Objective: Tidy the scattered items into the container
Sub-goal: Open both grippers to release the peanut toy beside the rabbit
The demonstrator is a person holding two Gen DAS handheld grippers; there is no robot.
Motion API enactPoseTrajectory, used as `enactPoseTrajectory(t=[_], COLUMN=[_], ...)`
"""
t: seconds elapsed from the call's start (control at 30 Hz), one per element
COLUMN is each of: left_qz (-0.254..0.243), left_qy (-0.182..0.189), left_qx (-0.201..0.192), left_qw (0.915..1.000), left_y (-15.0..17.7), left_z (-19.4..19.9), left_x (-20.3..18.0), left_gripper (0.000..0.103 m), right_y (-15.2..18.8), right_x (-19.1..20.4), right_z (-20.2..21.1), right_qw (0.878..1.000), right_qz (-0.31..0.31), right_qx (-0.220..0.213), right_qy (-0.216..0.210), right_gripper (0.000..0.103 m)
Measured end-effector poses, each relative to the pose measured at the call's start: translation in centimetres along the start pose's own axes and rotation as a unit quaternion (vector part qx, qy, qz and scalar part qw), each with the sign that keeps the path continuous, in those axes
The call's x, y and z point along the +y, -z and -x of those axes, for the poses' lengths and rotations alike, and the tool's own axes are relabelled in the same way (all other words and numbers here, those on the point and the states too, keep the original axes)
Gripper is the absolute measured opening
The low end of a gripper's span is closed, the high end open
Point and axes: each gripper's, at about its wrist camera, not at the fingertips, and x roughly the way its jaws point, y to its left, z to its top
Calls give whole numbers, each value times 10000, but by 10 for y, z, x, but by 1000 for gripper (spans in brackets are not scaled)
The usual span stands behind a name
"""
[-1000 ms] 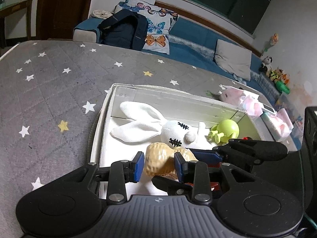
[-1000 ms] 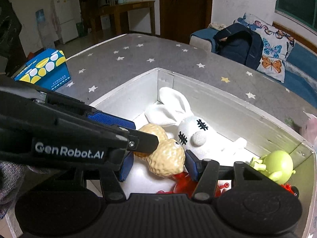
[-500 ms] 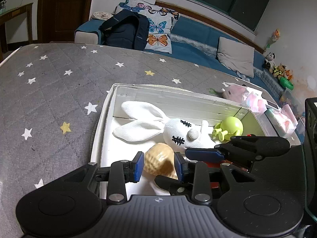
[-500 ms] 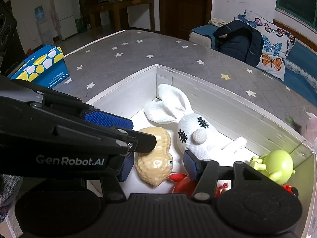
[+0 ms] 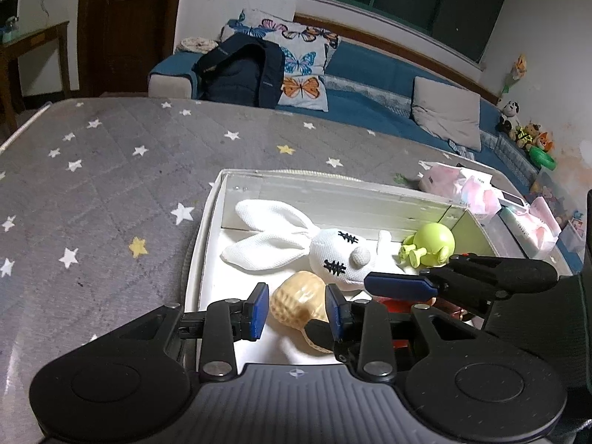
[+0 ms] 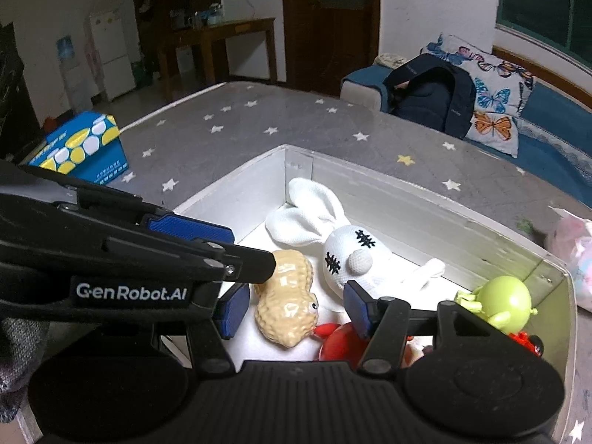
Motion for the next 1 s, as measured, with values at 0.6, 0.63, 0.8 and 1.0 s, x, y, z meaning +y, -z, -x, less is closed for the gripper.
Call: enactPoseTrajectory(t=[0.6,0.63,0.8,1.0], left_qz=[-37,-46,-71,-77], left_qy=[-22,-22,-29,-57], left_qx=[-498,-518,-613,-661], left_qw=[9987,9986,9981,9978], left_y=[19,21,28,39], left_z=[44,47,59,70], left_x=[-9,-9,-11,-11], left_gripper=[36,36,36,36], right_y=[24,25,37,49], right_x=[21,22,28,35], right_z=[55,58,75,92], right_qw=[9941,9935,9898,9856], right_qz=[-388,-408,-501,-606], right_qx=[-806,-837,-1077,-1244], right_qy=[610,658,783,968], right_gripper=[85,85,100,103])
